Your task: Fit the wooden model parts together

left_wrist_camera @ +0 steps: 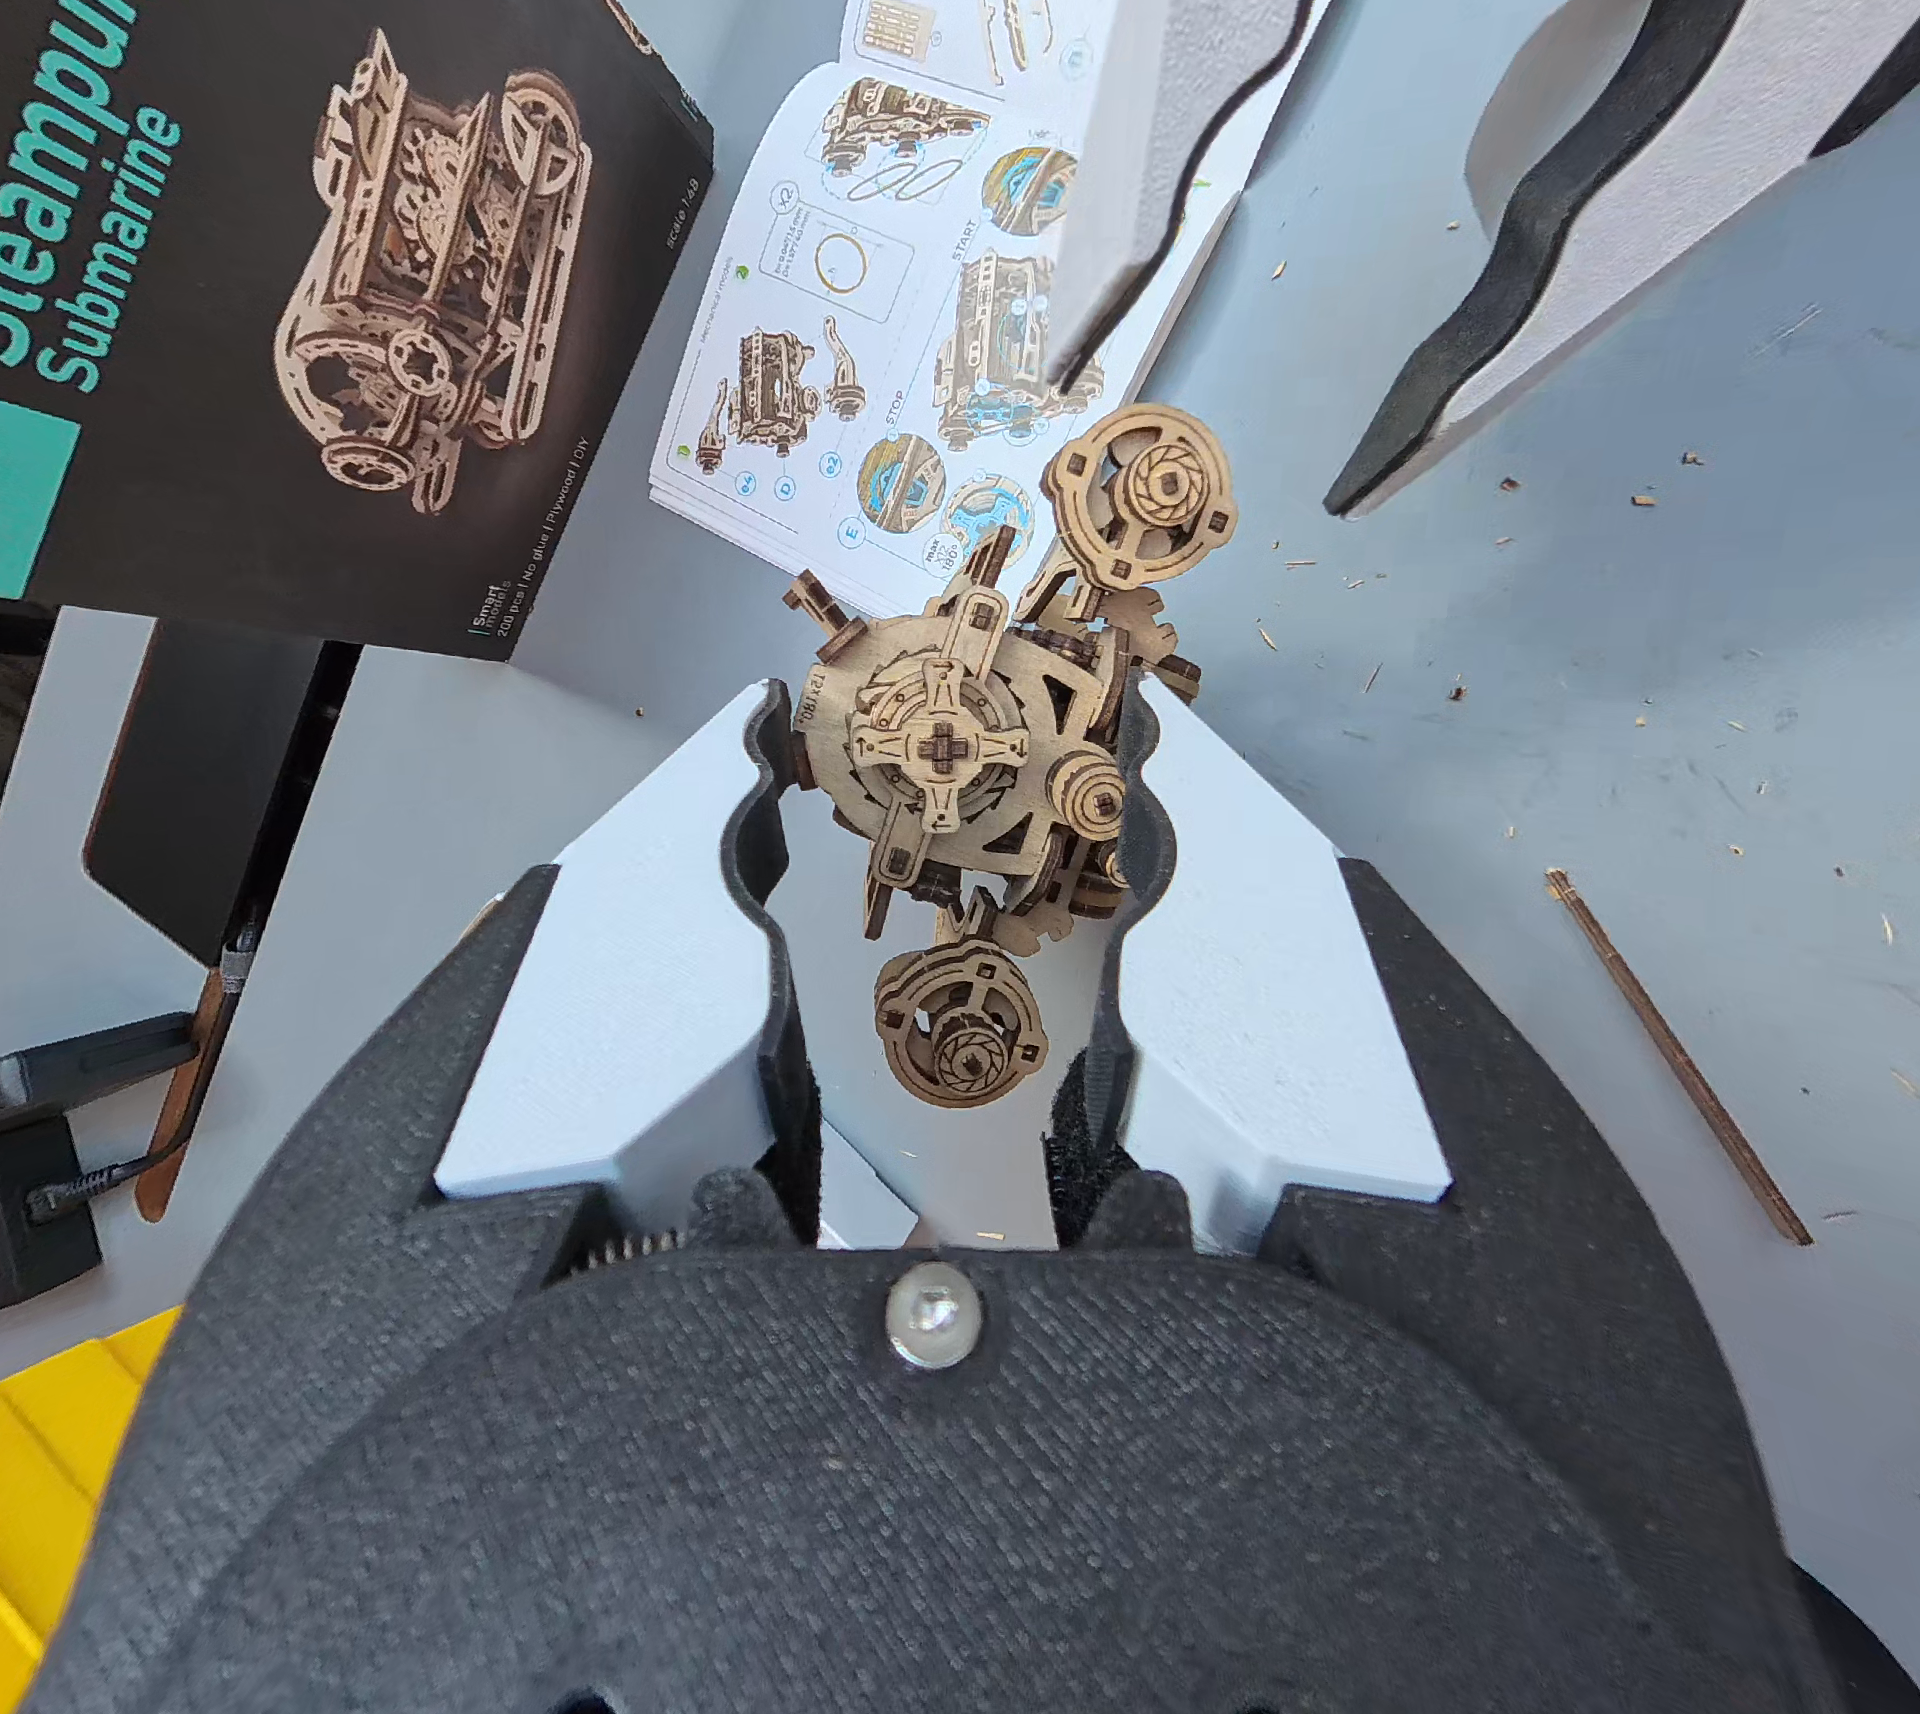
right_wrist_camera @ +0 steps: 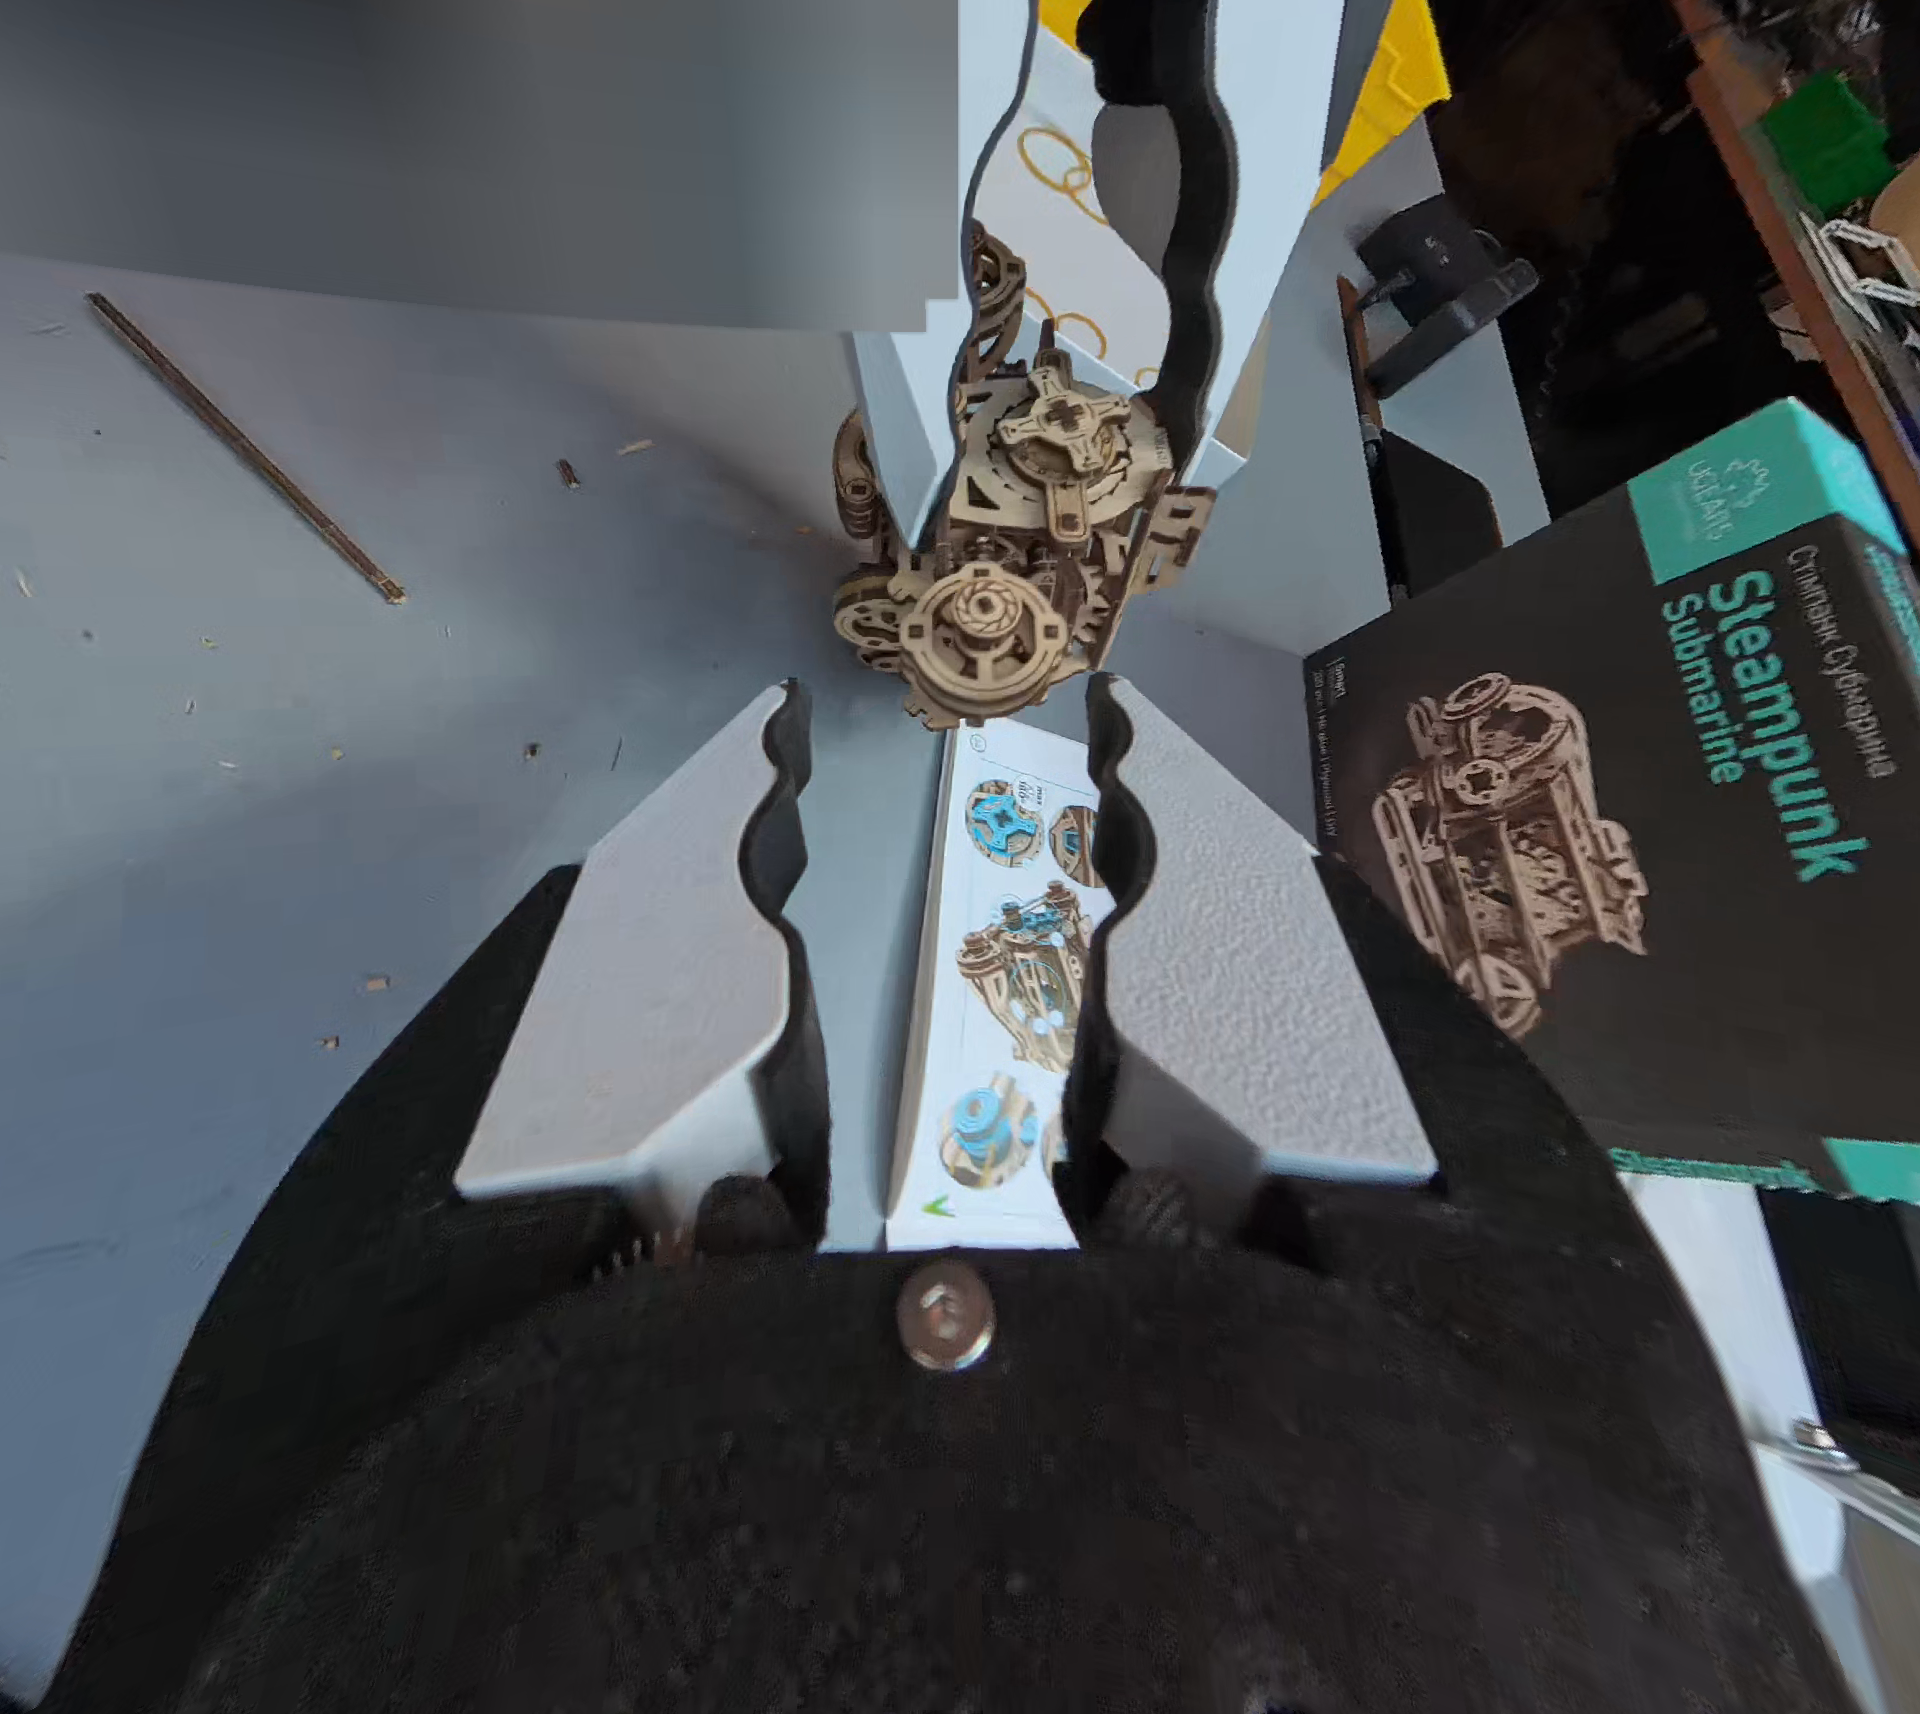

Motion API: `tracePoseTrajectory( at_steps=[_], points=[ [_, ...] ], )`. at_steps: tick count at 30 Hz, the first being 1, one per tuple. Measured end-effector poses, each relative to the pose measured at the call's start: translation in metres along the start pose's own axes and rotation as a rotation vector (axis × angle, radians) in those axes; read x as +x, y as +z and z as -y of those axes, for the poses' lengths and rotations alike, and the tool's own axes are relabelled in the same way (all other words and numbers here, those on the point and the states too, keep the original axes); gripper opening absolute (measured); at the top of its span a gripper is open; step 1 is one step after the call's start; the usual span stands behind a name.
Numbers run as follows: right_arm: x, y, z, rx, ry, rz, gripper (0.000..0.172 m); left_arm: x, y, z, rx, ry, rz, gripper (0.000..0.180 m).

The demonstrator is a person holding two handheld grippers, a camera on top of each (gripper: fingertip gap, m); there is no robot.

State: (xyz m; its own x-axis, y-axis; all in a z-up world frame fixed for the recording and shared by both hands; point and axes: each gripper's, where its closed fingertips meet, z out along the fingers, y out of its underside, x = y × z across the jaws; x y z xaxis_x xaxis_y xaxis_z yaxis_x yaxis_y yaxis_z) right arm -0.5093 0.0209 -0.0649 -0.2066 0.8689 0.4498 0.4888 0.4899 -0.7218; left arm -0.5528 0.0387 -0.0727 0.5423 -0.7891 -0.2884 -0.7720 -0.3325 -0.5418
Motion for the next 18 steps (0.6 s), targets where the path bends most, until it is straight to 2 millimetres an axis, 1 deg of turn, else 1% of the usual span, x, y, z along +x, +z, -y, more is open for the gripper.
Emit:
tracePoseTrajectory(
  at_steps=[1,3,5,6,9,11,14,16,18],
  points=[
    [0.0,0.001,-0.004,0.031,0.021,-0.025,0.052,0.0,0.0,0.0,-0.002,-0.001,-0.002,0.062],
    [-0.002,0.003,0.0,0.1,0.018,-0.074,0.052,-0.001,0.001,0.001,-0.008,-0.001,-0.006,0.062],
    [0.001,0.007,0.001,0.106,-0.008,-0.119,0.059,0.0,0.002,0.002,-0.014,0.005,-0.008,0.062],
    [0.0,0.01,-0.001,0.087,-0.015,-0.111,0.062,0.0,0.002,0.002,-0.016,0.011,-0.009,0.062],
    [-0.001,0.016,-0.003,0.073,-0.01,-0.069,0.061,0.002,0.003,0.004,-0.018,0.032,-0.008,0.062],
    [-0.003,0.018,-0.005,0.071,-0.024,-0.032,0.051,0.003,0.003,0.005,-0.014,0.047,-0.011,0.062],
    [-0.001,0.015,-0.006,0.088,-0.082,-0.031,0.043,0.004,0.003,0.005,-0.013,0.063,-0.015,0.062],
    [0.0,0.014,-0.005,0.115,-0.058,-0.018,0.042,0.004,0.003,0.005,-0.011,0.068,-0.02,0.062],
    [0.002,0.014,-0.006,0.128,-0.031,-0.026,0.033,0.003,0.002,0.004,-0.011,0.067,-0.025,0.062]
  ],
)
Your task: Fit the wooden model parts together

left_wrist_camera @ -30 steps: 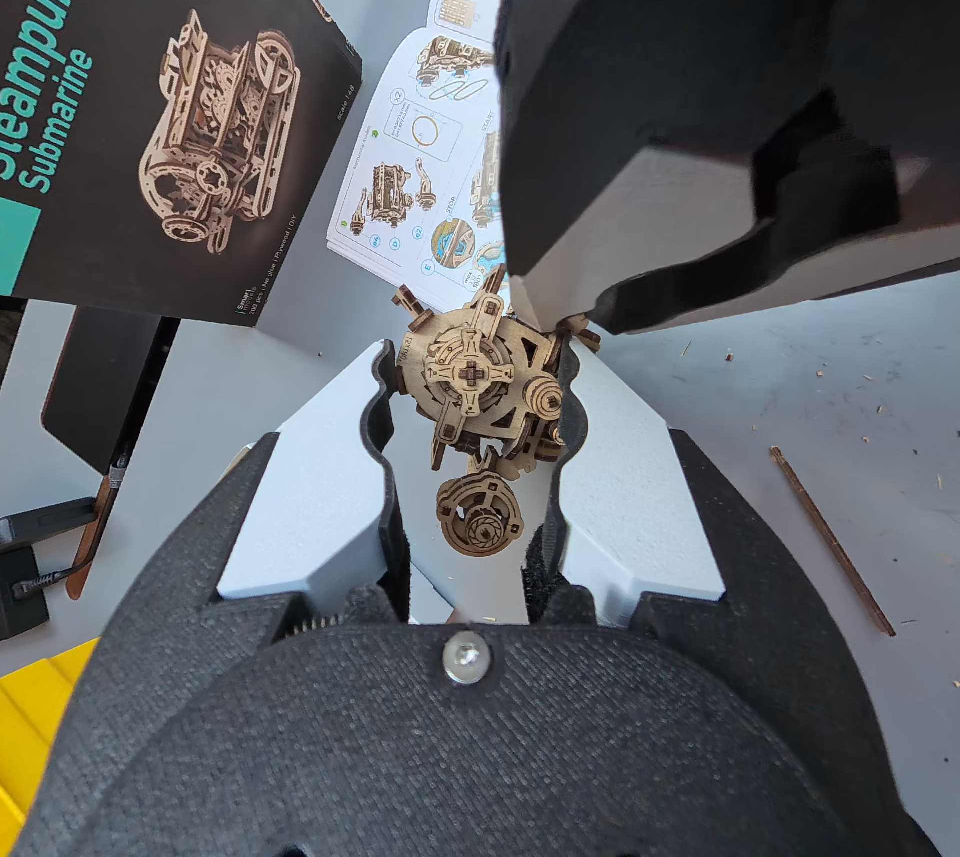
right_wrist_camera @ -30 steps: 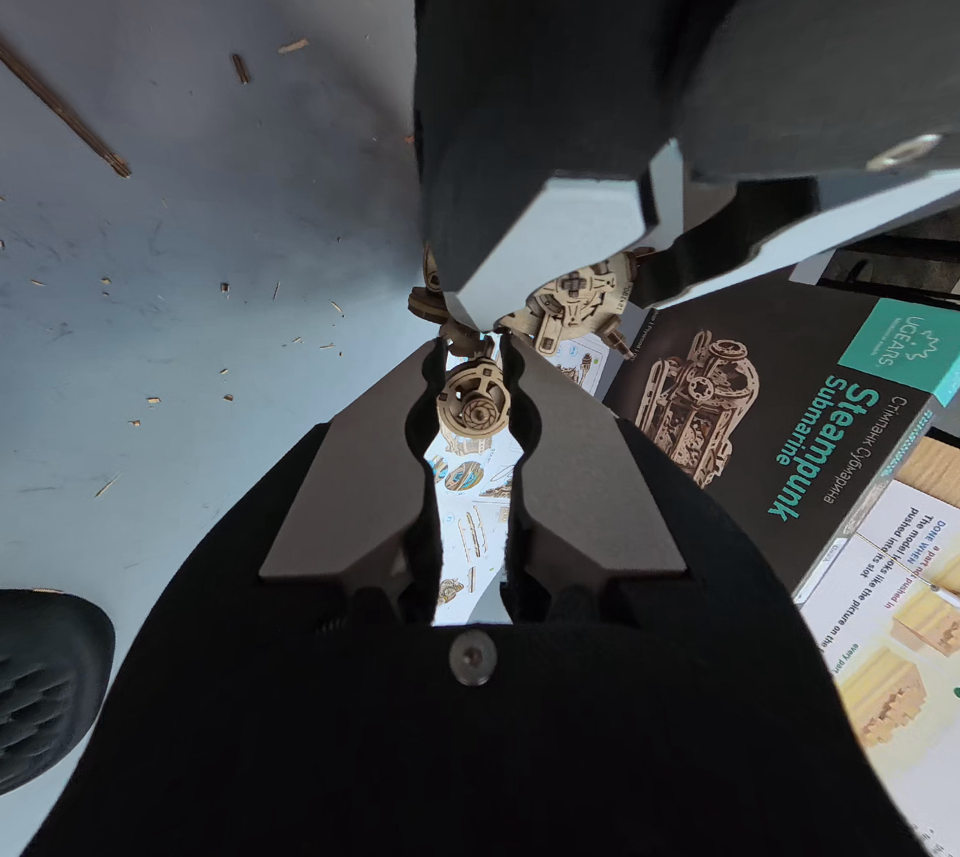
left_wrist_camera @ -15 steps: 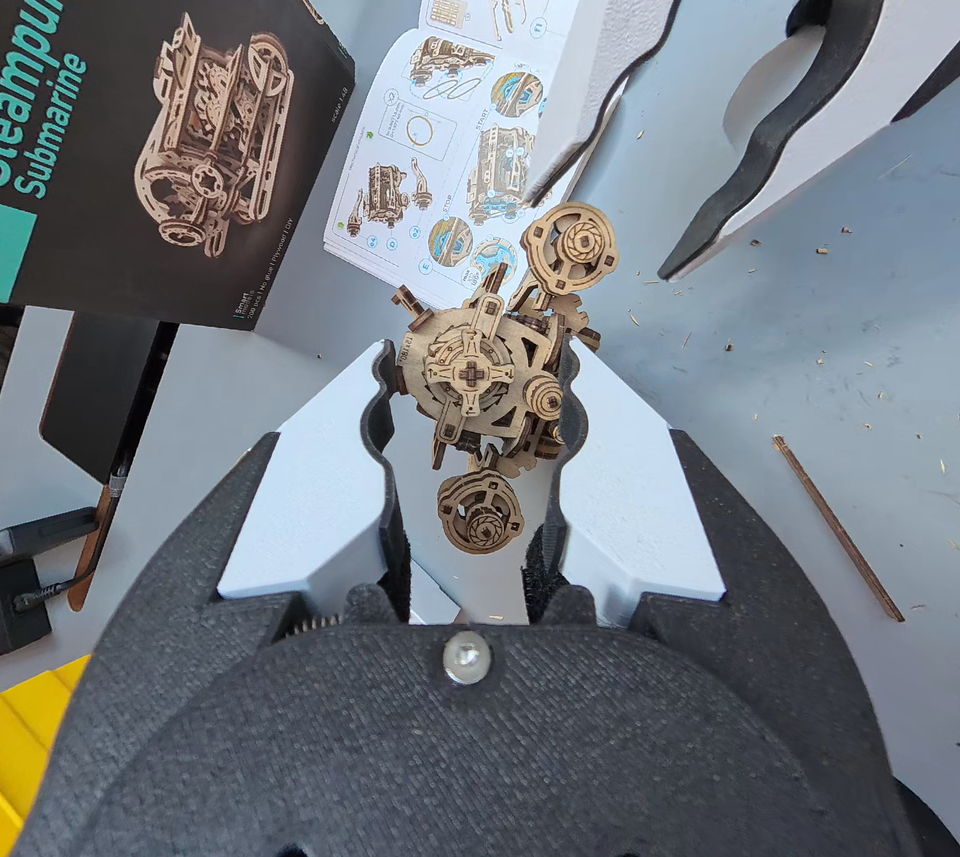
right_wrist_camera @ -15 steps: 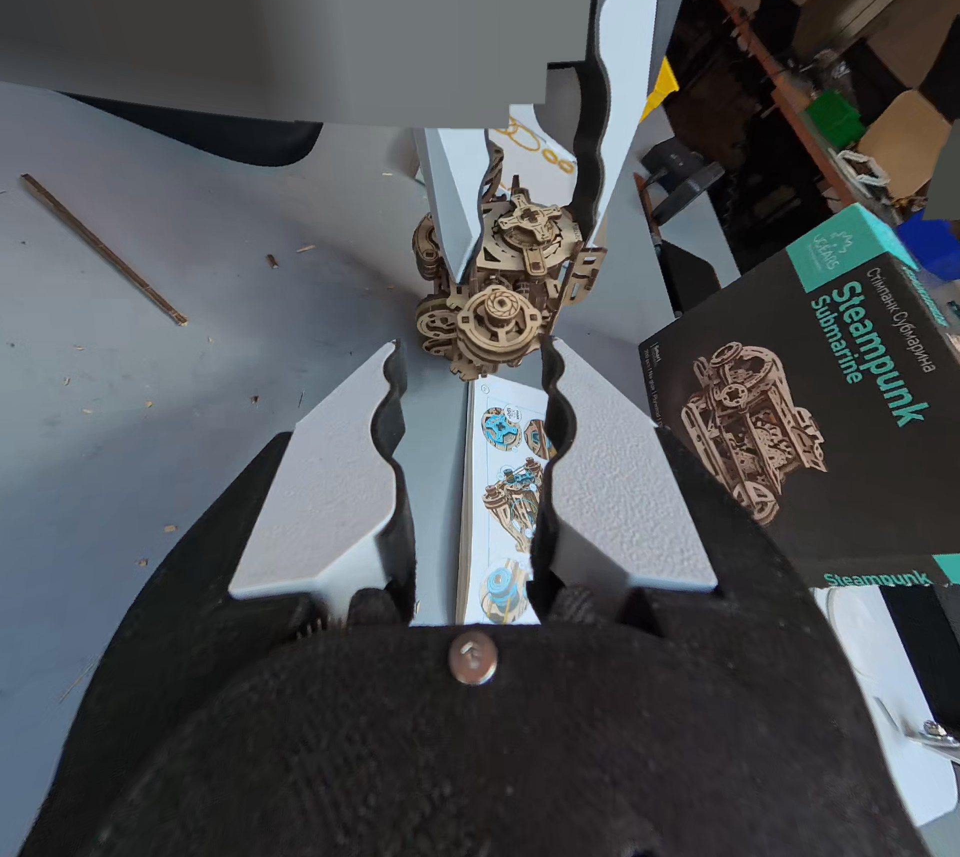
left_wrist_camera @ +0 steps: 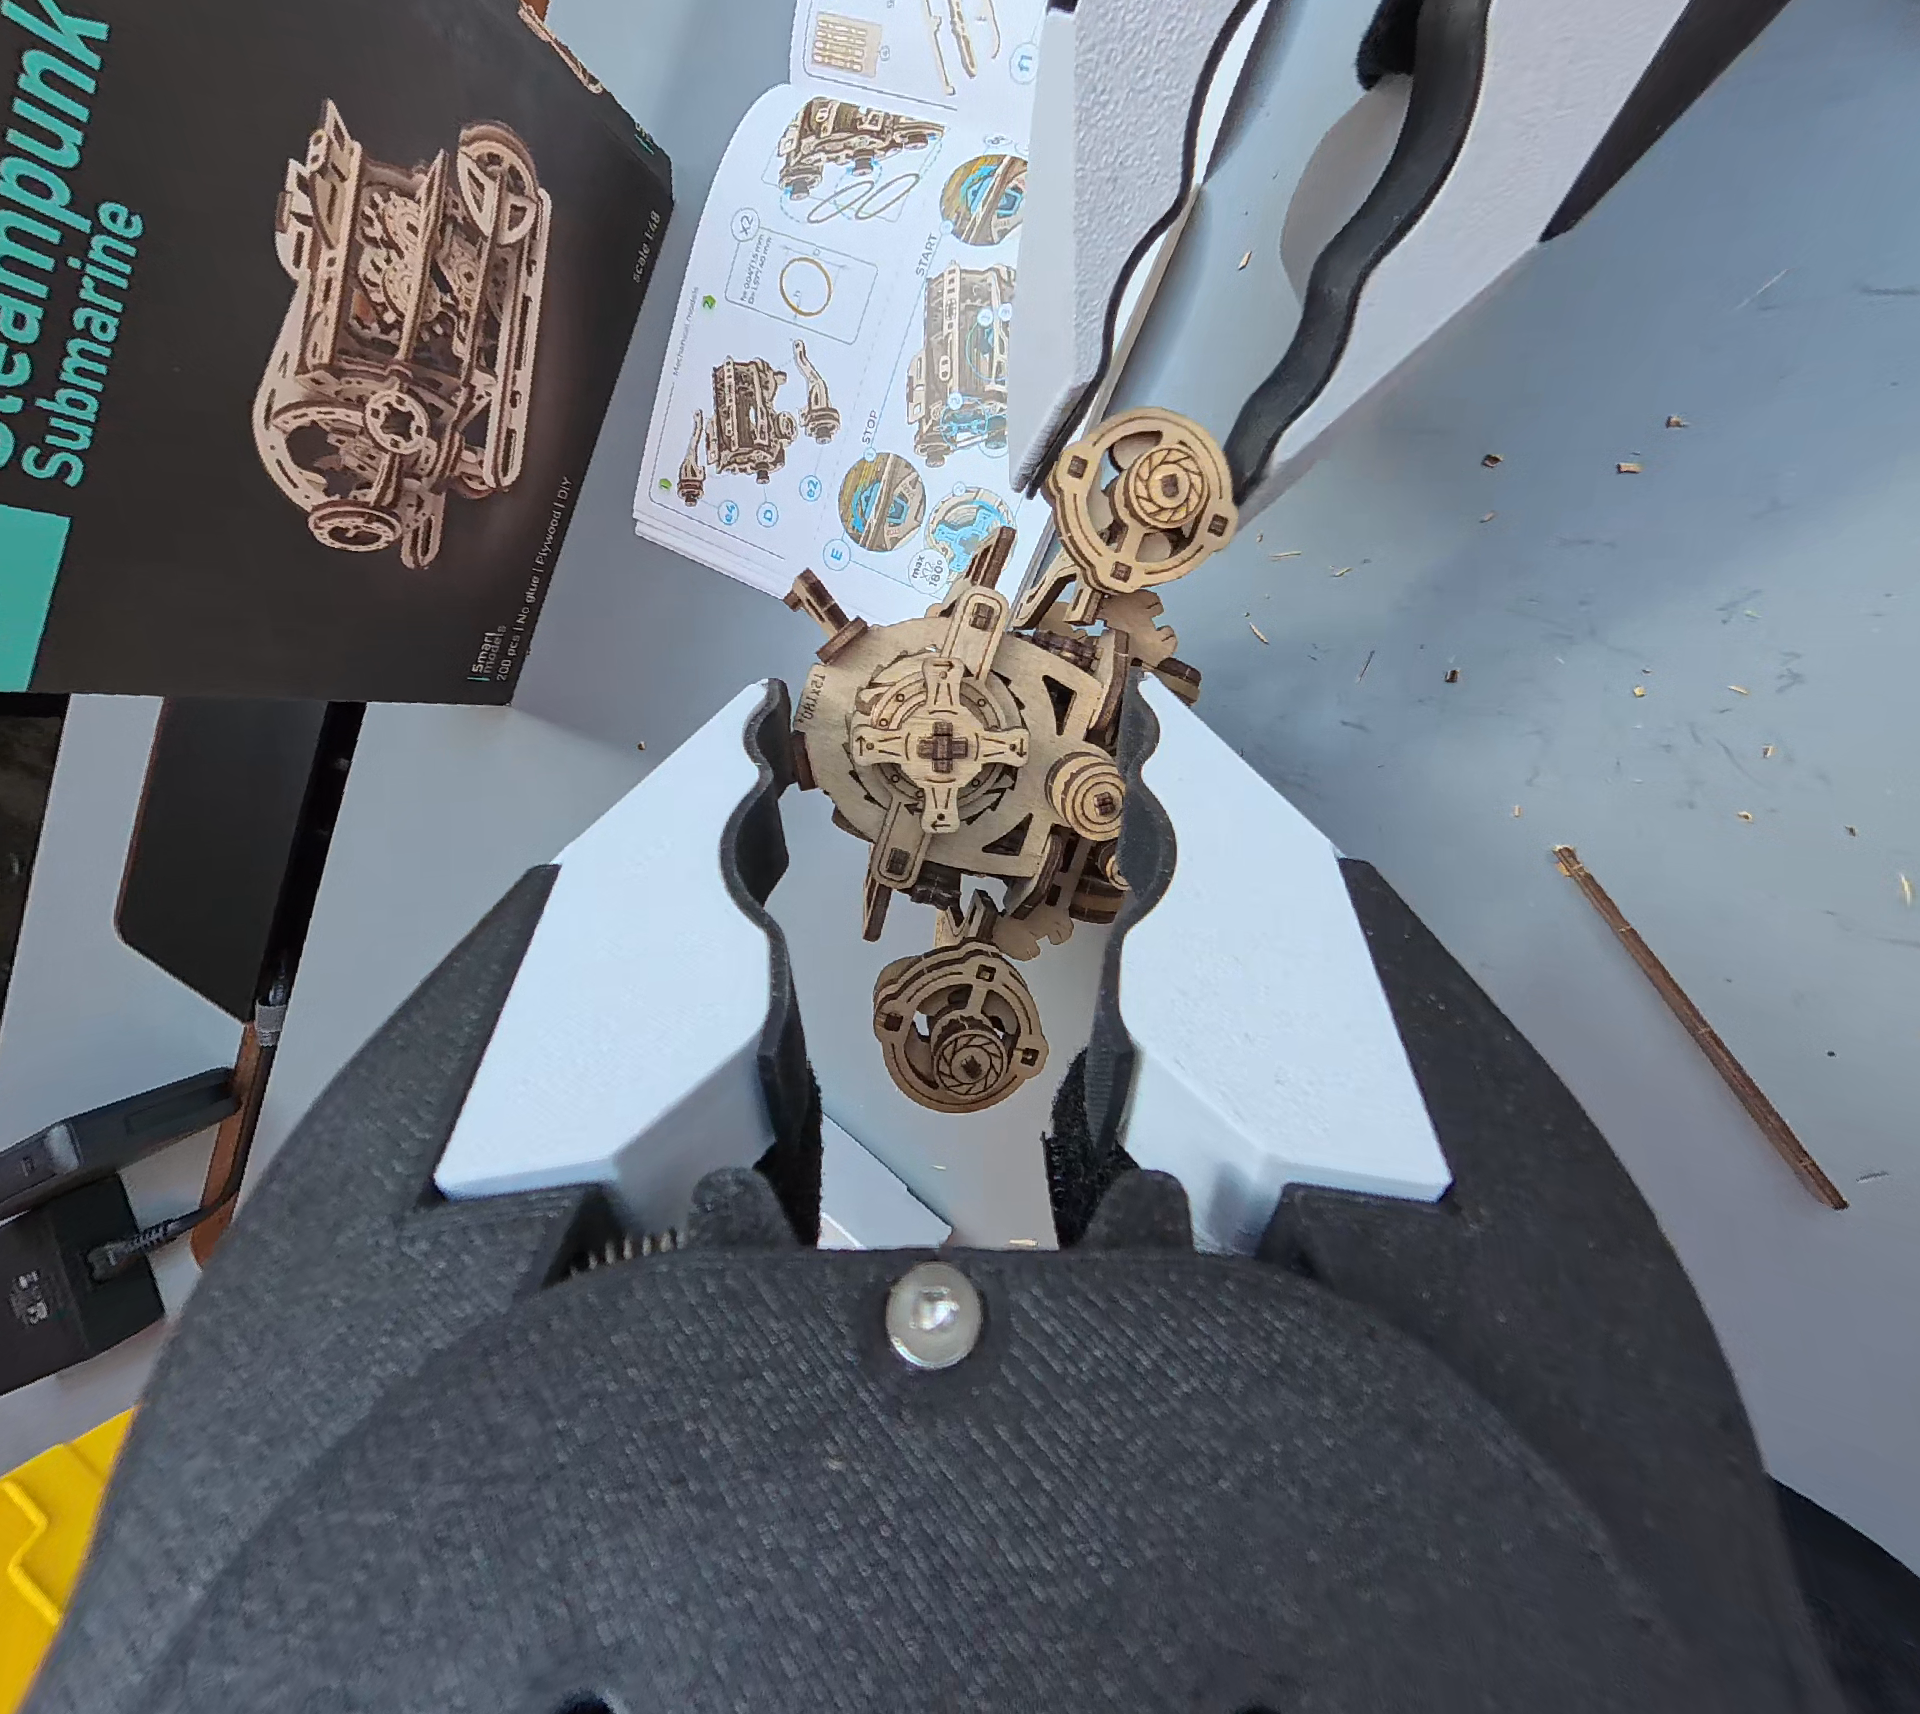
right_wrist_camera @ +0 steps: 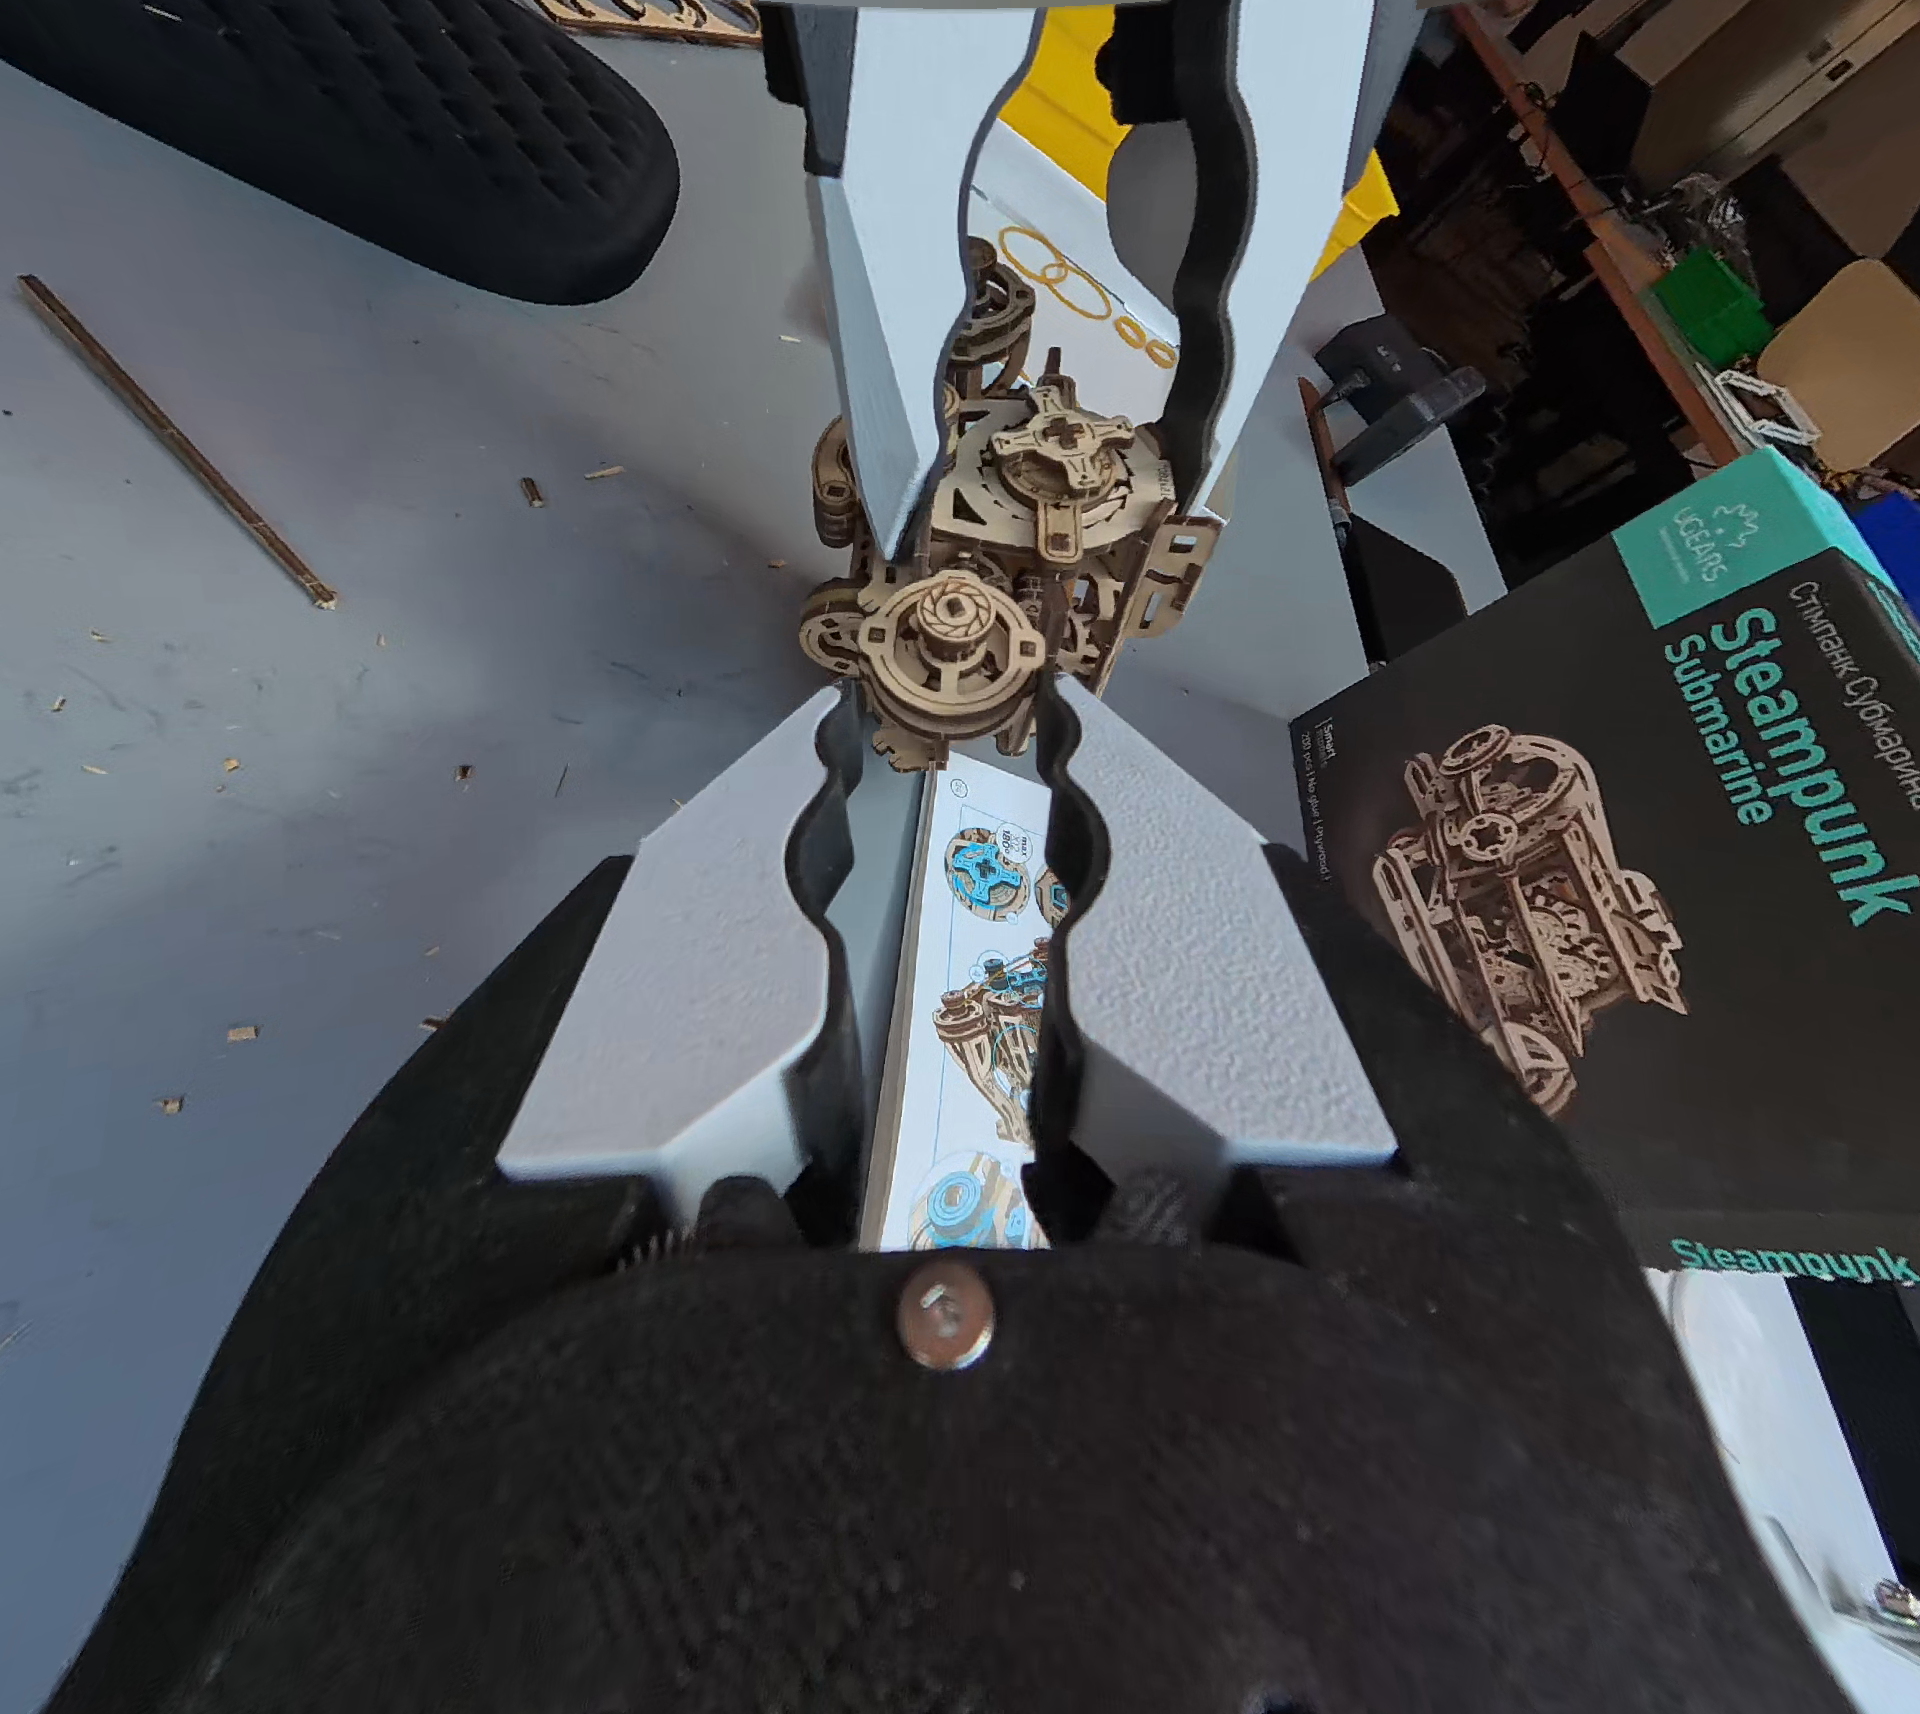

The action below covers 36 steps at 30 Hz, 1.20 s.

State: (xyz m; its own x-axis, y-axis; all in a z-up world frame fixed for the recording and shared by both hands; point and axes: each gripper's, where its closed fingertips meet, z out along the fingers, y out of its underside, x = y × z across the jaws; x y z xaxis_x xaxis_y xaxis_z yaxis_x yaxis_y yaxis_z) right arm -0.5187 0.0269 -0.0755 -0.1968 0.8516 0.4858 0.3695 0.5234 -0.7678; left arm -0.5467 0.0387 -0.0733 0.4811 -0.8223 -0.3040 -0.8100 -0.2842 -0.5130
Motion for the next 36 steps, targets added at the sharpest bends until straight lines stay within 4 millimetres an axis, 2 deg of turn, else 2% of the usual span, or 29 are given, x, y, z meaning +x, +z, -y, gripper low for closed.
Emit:
tracePoseTrajectory(
  at_steps=[5,14,19,23,29,36],
  points=[
    [0.0004,0.0018,-0.007,0.012,-0.024,-0.017,0.031,-0.0004,0.0004,0.0003,0.005,0.007,-0.013,0.062],
    [0.0034,0.0053,-0.0069,0.119,0.108,0.028,0.027,-0.0039,0.0002,-0.0018,0.022,-0.012,-0.038,0.062],
    [-0.0013,0.0093,-0.0076,0.125,0.146,0.042,0.038,-0.0043,0.0006,-0.0014,0.026,-0.018,-0.04,0.062],
    [0.0028,0.0095,-0.0077,0.132,0.169,0.005,0.029,-0.0041,0.0006,-0.0012,0.028,-0.016,-0.04,0.062],
    [0.0024,0.009,-0.0093,0.115,0.195,0.001,0.029,-0.0042,0.0011,-0.0005,0.029,-0.011,-0.036,0.062],
    [0.0039,0.0081,-0.0029,0.125,0.237,-0.053,0.039,-0.0065,0.0016,-0.0013,0.021,-0.033,-0.033,0.062]
  ],
)
